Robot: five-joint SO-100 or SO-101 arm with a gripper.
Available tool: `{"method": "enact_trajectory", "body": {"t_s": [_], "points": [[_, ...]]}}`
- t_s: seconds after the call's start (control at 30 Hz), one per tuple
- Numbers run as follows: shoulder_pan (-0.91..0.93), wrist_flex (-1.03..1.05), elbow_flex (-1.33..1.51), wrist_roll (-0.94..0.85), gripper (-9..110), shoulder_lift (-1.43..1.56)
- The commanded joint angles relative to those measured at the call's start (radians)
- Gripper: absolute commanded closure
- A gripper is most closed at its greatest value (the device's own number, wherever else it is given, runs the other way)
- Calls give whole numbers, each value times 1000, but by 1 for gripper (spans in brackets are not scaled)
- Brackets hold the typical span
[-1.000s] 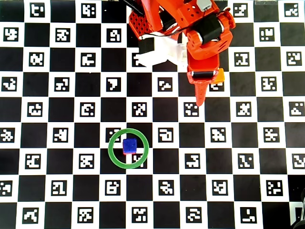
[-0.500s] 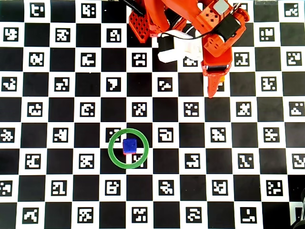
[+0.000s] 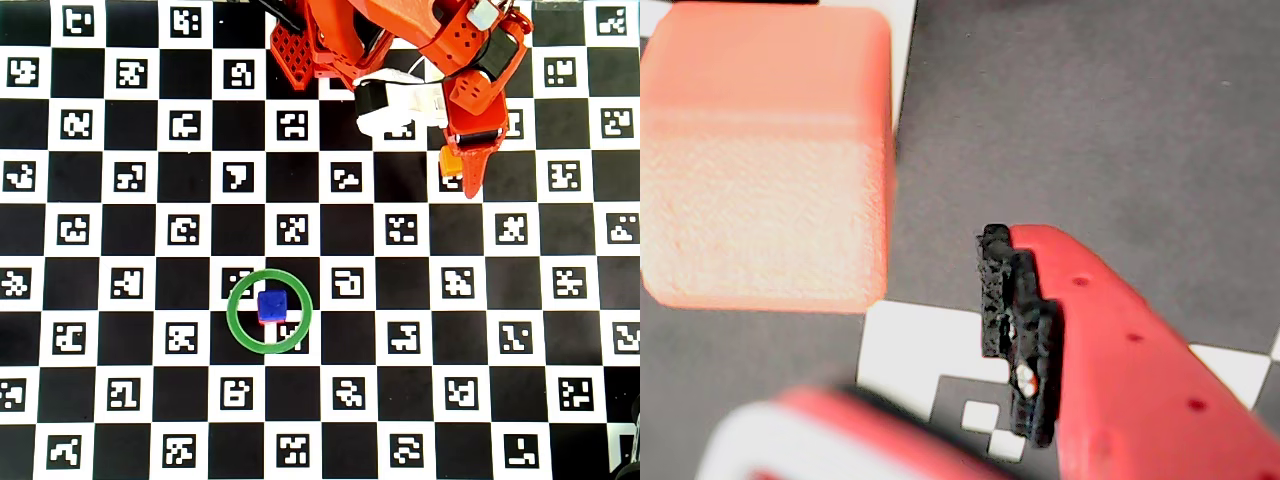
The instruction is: Grab the red cube then put it in the green circle then put the blue cube on top and finally the orange cube on top
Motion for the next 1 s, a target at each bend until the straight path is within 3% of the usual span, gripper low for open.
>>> {"method": "enact_trajectory", "body": {"t_s": [0.0,0.6,0.97], "points": [[-6,-48,8,-6,55,2],[55,-175,51,-41,59,-86],[41,-175,57,-40,67,-75]]}}
